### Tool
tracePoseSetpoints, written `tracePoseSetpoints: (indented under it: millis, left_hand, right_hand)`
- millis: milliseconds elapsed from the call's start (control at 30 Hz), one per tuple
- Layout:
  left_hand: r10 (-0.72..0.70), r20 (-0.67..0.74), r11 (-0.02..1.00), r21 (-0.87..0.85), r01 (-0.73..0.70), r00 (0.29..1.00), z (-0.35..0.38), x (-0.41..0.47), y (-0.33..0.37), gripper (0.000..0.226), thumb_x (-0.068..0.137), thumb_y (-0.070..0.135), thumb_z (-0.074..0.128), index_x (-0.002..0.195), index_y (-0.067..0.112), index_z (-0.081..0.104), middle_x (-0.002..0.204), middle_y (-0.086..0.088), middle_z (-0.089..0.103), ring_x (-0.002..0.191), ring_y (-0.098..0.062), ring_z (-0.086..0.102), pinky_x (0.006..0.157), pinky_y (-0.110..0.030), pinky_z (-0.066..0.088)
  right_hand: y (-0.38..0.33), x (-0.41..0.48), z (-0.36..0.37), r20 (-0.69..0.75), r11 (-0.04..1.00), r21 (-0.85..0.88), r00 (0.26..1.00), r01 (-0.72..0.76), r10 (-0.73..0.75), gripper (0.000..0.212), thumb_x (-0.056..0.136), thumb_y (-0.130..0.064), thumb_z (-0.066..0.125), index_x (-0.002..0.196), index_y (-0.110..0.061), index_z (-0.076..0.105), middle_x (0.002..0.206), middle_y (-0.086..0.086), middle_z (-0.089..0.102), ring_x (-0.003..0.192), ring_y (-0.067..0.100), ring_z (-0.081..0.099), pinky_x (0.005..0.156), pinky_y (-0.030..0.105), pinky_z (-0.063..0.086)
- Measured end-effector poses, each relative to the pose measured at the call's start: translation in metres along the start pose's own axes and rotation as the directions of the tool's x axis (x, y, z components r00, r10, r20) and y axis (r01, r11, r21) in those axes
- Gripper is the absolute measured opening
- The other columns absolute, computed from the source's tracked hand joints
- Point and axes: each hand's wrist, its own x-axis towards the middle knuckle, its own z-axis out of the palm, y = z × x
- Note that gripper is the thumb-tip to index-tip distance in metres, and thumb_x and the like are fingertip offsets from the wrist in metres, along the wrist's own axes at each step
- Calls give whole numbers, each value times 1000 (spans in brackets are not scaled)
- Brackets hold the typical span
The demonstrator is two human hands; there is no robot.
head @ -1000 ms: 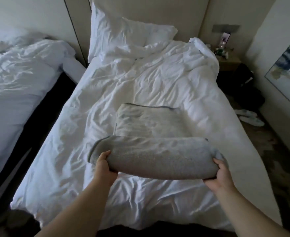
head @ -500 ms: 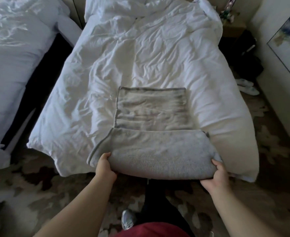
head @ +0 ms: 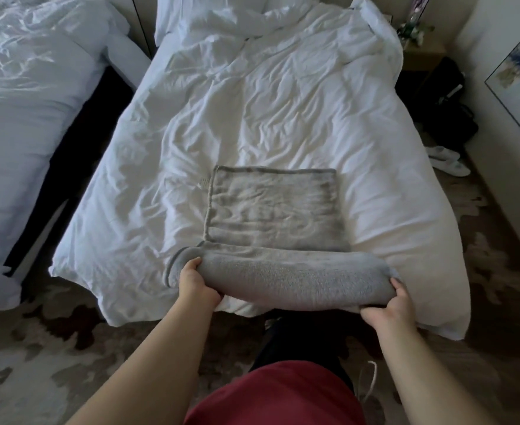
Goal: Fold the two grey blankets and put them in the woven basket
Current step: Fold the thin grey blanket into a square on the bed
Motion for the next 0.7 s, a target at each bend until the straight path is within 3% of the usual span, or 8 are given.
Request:
tracePoseSetpoints:
  millis: [100, 167, 233, 333, 433, 500, 600, 700]
  left_hand:
    - [36, 75, 999, -14, -35, 997, 56, 3, 21, 60, 77, 28, 72, 130, 14, 47, 119, -7, 53, 115, -32, 52, 99, -47, 44]
    - [132, 259, 991, -68, -118, 957, 97, 12, 37, 33, 80, 30, 67, 108, 15, 60, 103, -2, 61, 97, -24, 59, 89, -43, 50]
    - [219, 411, 976, -106, -192, 885, 134, 27, 50, 24, 84, 34, 62, 103, 19, 64, 105, 0, 63, 95, -18, 59, 89, -38, 47]
    - [275, 397, 909, 189, -371, 876, 173, 71, 58, 20, 90, 36, 55, 106, 24, 60, 95, 4, 58, 87, -13, 55, 82, -33, 43]
    - [333, 318, 550, 699, -457, 888, 180, 124, 46, 33, 91, 28, 59, 124, 23, 55, 87, -2, 63, 69, -17, 59, 63, -33, 48]
    - [355, 260, 309, 873, -376, 898, 176, 153, 38, 42, 88, 29, 63, 129, 17, 56, 104, -10, 66, 86, -25, 65, 75, -36, 55]
    - [420, 183, 167, 947, -274, 889, 183, 174, 43, 42, 83, 35, 63, 123, 22, 62, 103, -6, 69, 86, -24, 67, 77, -37, 56]
    - [511, 210, 22, 966, -257, 834, 208, 182, 53, 37, 79, 31, 63, 114, 22, 63, 89, -2, 68, 66, -16, 65, 53, -23, 48]
  right_hand:
    - [-16, 14, 57, 18, 1000, 21, 1000, 21, -22, 32, 85, -30, 63, 116, -26, 63, 96, 2, 68, 89, 23, 64, 72, 36, 50]
    - [-30, 31, 101, 72, 995, 91, 996, 47, -53, 33, 87, -31, 62, 118, -21, 63, 92, 5, 71, 93, 23, 65, 81, 36, 50]
    - [-40, 56, 142, 174, 992, 113, 982, 57, -76, 44, 90, -38, 57, 125, -12, 59, 101, 10, 71, 103, 26, 62, 93, 40, 48]
    - [-39, 117, 190, 201, 965, -257, 979, 49, 4, 57, 96, -41, 47, 142, -10, 40, 142, 13, 45, 134, 28, 40, 109, 43, 31]
    - [-19, 173, 202, 63, 732, -681, 996, 1, 58, 47, 95, -29, 52, 140, -15, 46, 145, 8, 45, 133, 22, 43, 101, 37, 40]
    - [-13, 202, 200, -16, 651, -758, 999, -38, 40, 38, 92, -21, 58, 130, -13, 56, 127, 7, 60, 111, 19, 57, 75, 31, 48]
    - [-18, 226, 201, -79, 553, -831, 997, -59, -13, 20, 91, -17, 60, 110, -12, 63, 98, 7, 66, 82, 18, 61, 63, 30, 47]
    - [-28, 240, 217, 65, 164, -981, 971, 104, -229, 22, 84, -15, 68, 103, -3, 68, 93, 14, 67, 88, 29, 63, 76, 37, 49]
